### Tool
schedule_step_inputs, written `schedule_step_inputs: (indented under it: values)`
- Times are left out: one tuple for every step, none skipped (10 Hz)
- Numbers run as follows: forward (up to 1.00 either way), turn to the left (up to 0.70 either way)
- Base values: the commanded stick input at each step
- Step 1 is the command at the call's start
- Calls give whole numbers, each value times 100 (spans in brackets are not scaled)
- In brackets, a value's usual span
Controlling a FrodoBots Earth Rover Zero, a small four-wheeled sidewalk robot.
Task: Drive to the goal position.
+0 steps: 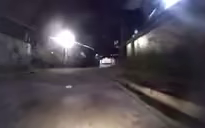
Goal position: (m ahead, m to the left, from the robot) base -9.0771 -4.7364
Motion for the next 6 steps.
schedule_step_inputs:
  values:
    - [50,0]
    - [50,0]
    - [50,0]
    - [50,0]
    - [50,0]
    - [50,0]
